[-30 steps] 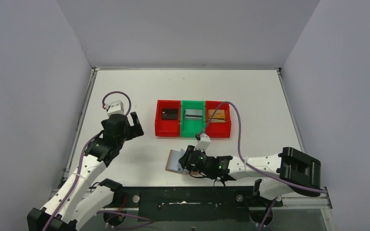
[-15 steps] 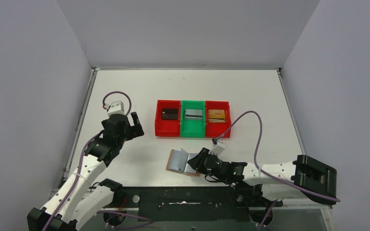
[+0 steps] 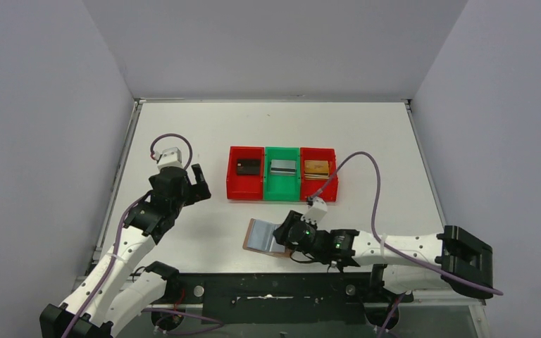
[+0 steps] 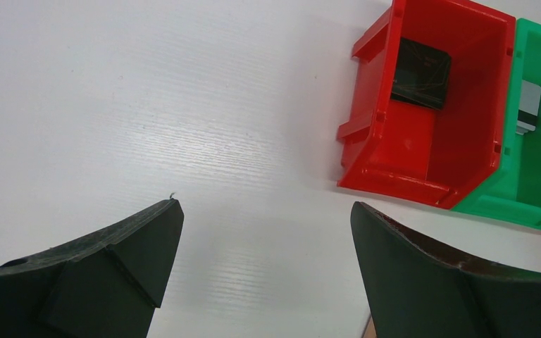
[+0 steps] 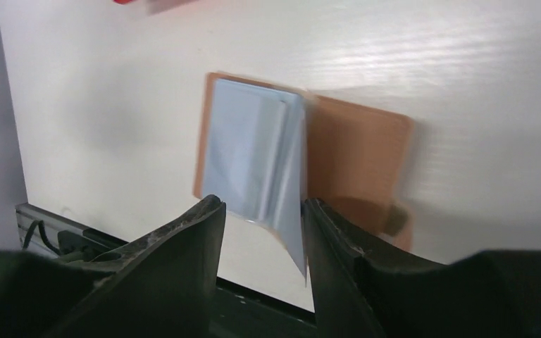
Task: Take the credit cards out of the card holder
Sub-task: Remove the credit card from the card holder.
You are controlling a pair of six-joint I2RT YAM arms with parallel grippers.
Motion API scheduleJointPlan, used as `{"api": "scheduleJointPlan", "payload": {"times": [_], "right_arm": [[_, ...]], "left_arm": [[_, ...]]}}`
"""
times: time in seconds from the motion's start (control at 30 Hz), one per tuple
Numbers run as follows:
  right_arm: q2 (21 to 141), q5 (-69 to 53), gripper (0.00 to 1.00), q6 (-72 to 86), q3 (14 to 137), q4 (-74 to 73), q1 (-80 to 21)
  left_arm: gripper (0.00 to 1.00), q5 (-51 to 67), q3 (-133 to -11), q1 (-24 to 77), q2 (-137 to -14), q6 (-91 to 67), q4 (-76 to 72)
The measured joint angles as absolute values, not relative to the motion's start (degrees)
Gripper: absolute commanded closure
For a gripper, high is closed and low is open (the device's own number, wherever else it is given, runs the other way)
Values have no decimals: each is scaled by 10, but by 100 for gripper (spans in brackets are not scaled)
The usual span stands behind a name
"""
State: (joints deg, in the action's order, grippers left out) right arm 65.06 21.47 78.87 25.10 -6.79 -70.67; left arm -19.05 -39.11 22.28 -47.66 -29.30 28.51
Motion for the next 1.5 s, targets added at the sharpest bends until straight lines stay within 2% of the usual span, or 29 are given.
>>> {"api": "scheduleJointPlan", "payload": {"times": [0.13,0.37,0.67,0.77,1.03,1.5], "right_arm": [[740,238,44,743,402,-123,-714],[922,293,39,724,616,-258,-747],[1049,303,37,718,692,-373,-758],[1063,291,43,717,688,-381,-753],[1041,274,69,707,652,-324,-742],[913,247,85,666,483,-154,-739]], "left_arm": [[8,-193,-391,223,-476,-293,286],[8,-219,-391,223,-453,-297,289],[8,-234,-391,223,-428,-298,289],[8,-234,-391,223,-428,-298,289],[8,-234,-391,223,-427,-298,289],[9,-189,-385,223,-431,-298,289]]}}
